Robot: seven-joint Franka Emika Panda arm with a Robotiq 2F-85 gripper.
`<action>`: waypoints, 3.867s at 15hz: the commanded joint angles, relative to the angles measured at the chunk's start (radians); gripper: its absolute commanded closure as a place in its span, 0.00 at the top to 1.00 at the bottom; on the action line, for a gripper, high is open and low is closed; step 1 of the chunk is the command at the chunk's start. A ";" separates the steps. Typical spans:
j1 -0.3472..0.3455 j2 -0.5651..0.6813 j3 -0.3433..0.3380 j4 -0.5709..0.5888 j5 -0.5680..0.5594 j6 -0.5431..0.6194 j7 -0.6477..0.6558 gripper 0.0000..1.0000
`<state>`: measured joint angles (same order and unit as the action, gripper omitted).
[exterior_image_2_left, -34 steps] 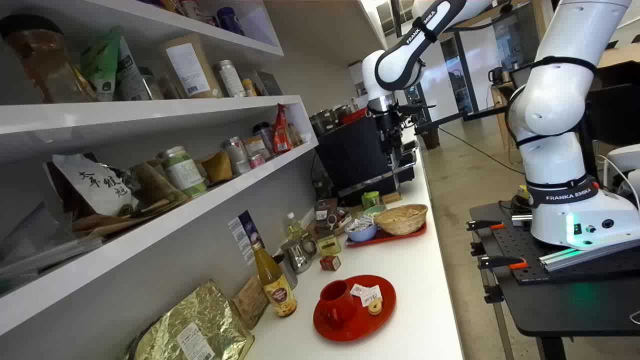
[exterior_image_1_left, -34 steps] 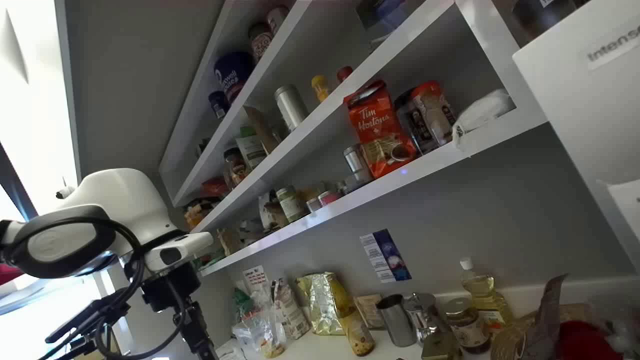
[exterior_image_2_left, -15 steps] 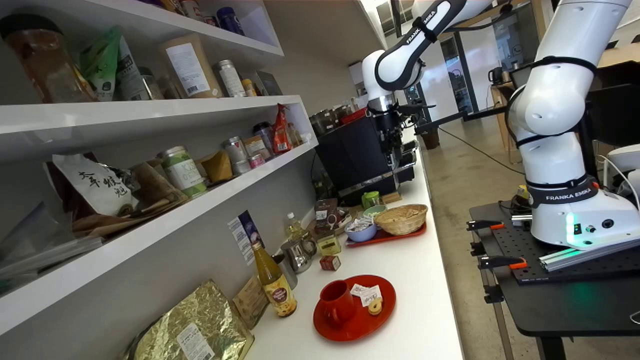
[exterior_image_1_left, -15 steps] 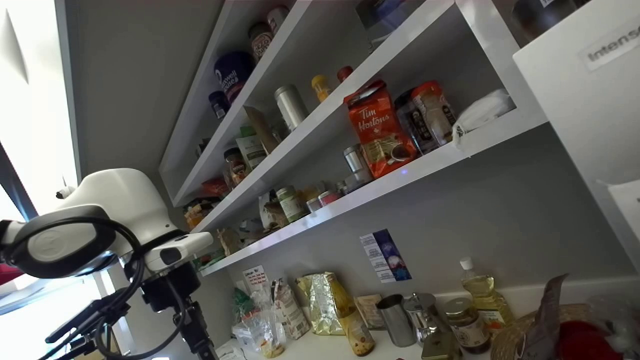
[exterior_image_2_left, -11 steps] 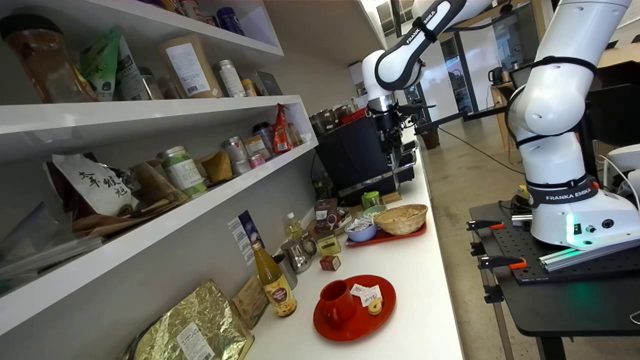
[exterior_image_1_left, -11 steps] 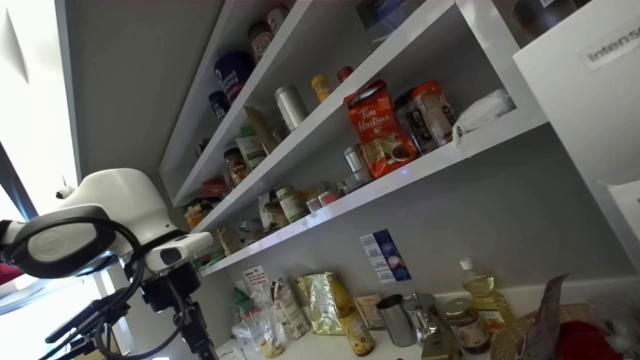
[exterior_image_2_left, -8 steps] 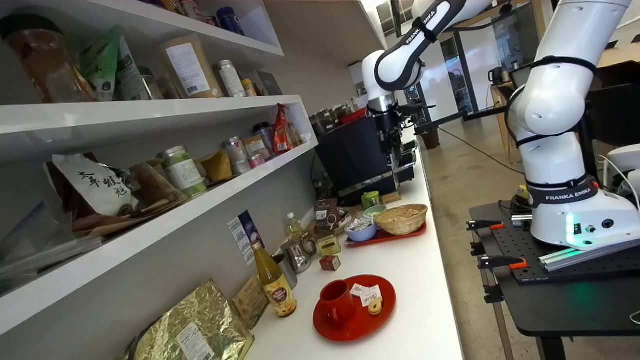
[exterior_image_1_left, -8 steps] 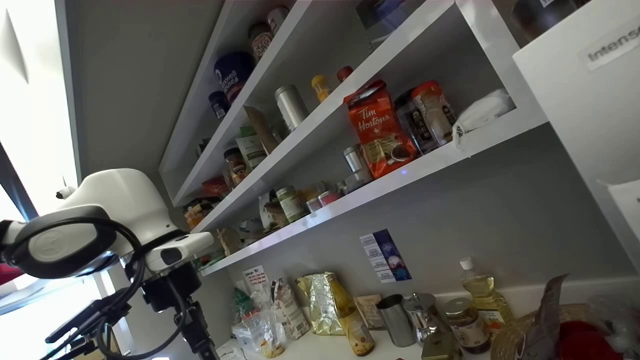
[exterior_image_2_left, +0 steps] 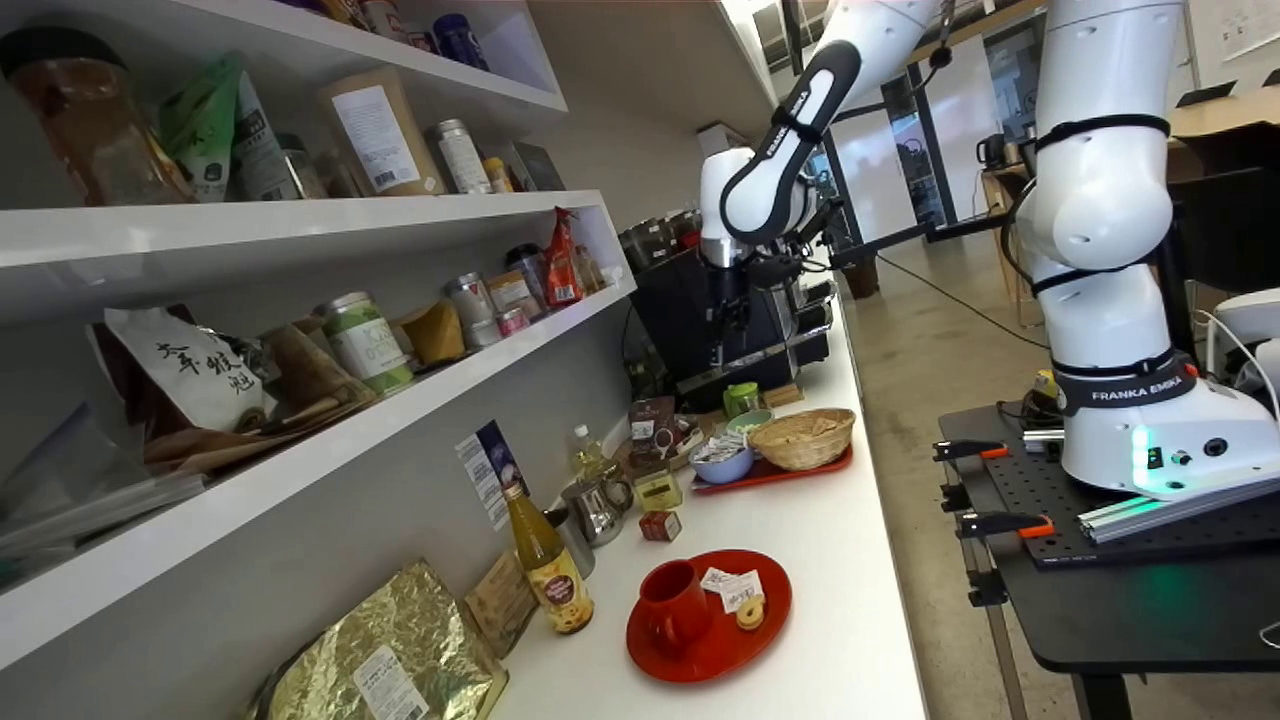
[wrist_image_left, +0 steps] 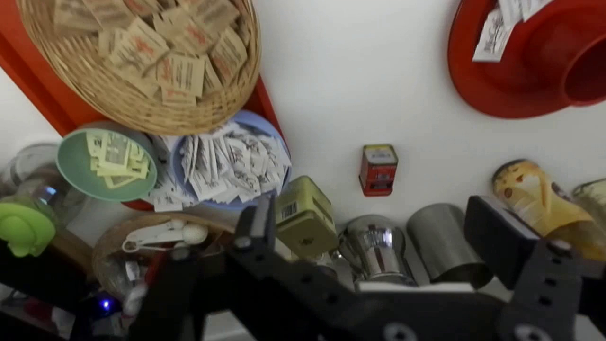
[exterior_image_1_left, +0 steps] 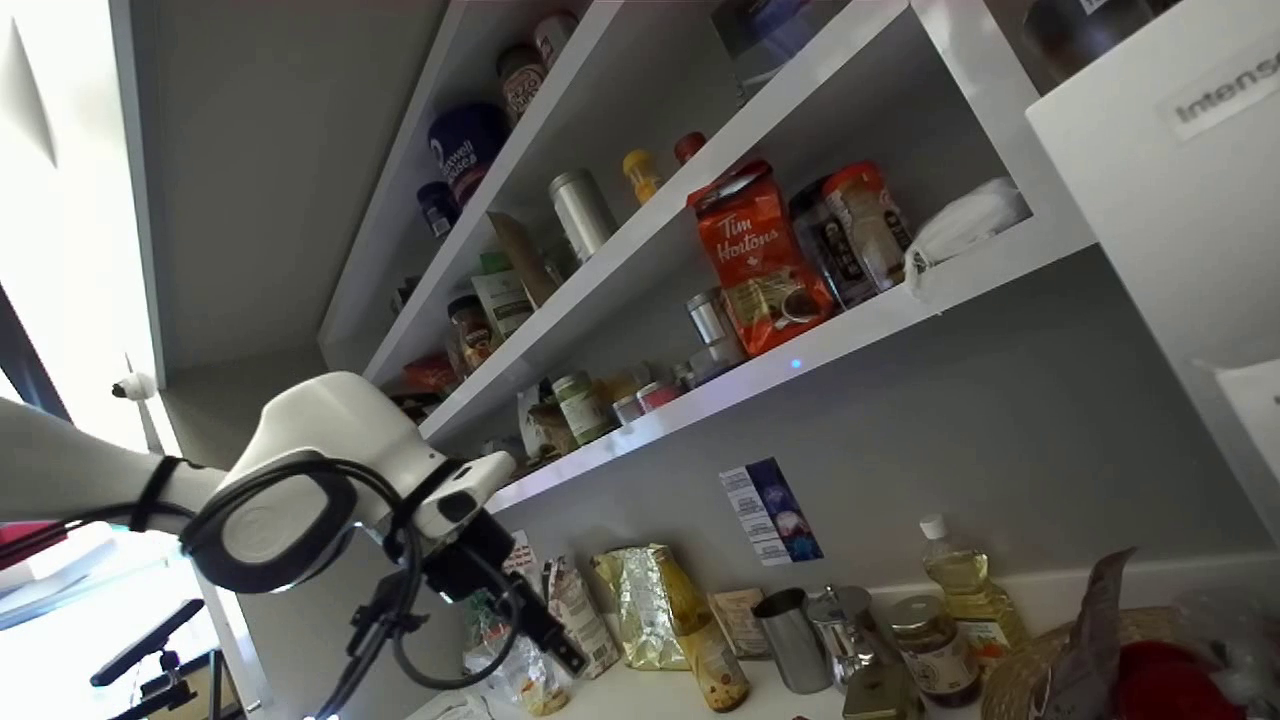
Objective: Remove the orange packet from the bottom shelf and put it on the counter
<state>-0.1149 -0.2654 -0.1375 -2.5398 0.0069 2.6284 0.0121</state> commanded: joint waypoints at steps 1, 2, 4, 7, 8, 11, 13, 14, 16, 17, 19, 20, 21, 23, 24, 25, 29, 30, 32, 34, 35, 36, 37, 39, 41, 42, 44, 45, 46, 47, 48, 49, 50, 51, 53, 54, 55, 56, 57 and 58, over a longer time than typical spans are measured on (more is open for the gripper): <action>0.003 0.241 0.024 0.213 0.012 0.141 0.055 1.00; -0.001 0.284 0.025 0.272 0.005 0.162 0.066 1.00; 0.002 0.368 0.024 0.397 0.013 0.188 0.077 1.00; 0.005 0.451 0.024 0.578 0.023 0.181 0.082 1.00; 0.006 0.470 0.025 0.632 0.026 0.173 0.085 1.00; 0.010 0.499 0.019 0.754 0.008 0.132 0.102 1.00; 0.016 0.485 0.015 0.798 -0.008 0.048 0.112 1.00; 0.026 0.484 0.000 0.820 -0.046 0.018 0.142 1.00; 0.025 0.472 -0.001 0.858 -0.067 -0.049 0.151 1.00; 0.022 0.475 -0.003 0.885 -0.071 -0.064 0.160 1.00; 0.017 0.492 -0.012 0.940 -0.078 -0.064 0.189 1.00; 0.014 0.502 -0.018 0.970 -0.079 -0.067 0.200 1.00; 0.011 0.518 -0.023 1.001 -0.076 -0.065 0.211 1.00; 0.012 0.549 -0.039 1.056 -0.087 -0.070 0.237 1.00; 0.010 0.565 -0.044 1.084 -0.085 -0.074 0.245 1.00; 0.010 0.586 -0.052 1.113 -0.091 -0.073 0.259 1.00; 0.011 0.651 -0.076 1.209 -0.100 -0.108 0.293 1.00; 0.011 0.664 -0.082 1.231 -0.103 -0.113 0.300 1.00; 0.009 0.694 -0.089 1.281 -0.099 -0.115 0.312 1.00; 0.007 0.718 -0.090 1.321 -0.092 -0.121 0.312 1.00; 0.007 0.727 -0.090 1.338 -0.092 -0.128 0.312 0.77; 0.013 0.728 -0.095 1.337 -0.091 -0.122 0.310 0.72; 0.012 0.734 -0.092 1.346 -0.087 -0.118 0.305 0.67; 0.009 0.739 -0.090 1.354 -0.082 -0.109 0.298 0.51; 0.009 0.742 -0.089 1.358 -0.082 -0.108 0.295 0.35; 0.009 0.741 -0.092 1.358 -0.085 -0.106 0.296 0.28; 0.007 0.736 -0.091 1.355 -0.083 -0.107 0.291 0.13; 0.005 0.734 -0.091 1.353 -0.082 -0.109 0.288 0.04; 0.005 0.734 -0.093 1.353 -0.083 -0.108 0.289 0.00; 0.004 0.732 -0.093 1.351 -0.081 -0.109 0.287 0.00; 0.004 0.730 -0.093 1.347 -0.081 -0.109 0.286 0.00; 0.004 0.728 -0.092 1.344 -0.082 -0.111 0.284 0.00; 0.004 0.724 -0.091 1.339 -0.081 -0.115 0.280 0.01; 0.004 0.714 -0.089 1.327 -0.081 -0.123 0.274 0.01; 0.006 0.683 -0.082 1.291 -0.079 -0.150 0.256 0.01; 0.008 0.662 -0.080 1.267 -0.079 -0.168 0.245 0.01; 0.009 0.621 -0.071 1.216 -0.073 -0.185 0.222 0.01; 0.015 0.580 -0.070 1.164 -0.080 -0.193 0.211 0.01; 0.023 0.528 -0.069 1.097 -0.087 -0.195 0.199 0.01; 0.030 0.485 -0.070 1.051 -0.094 -0.206 0.191 0.01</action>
<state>-0.1078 0.3816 -0.2162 -1.2913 -0.0662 2.4670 0.2416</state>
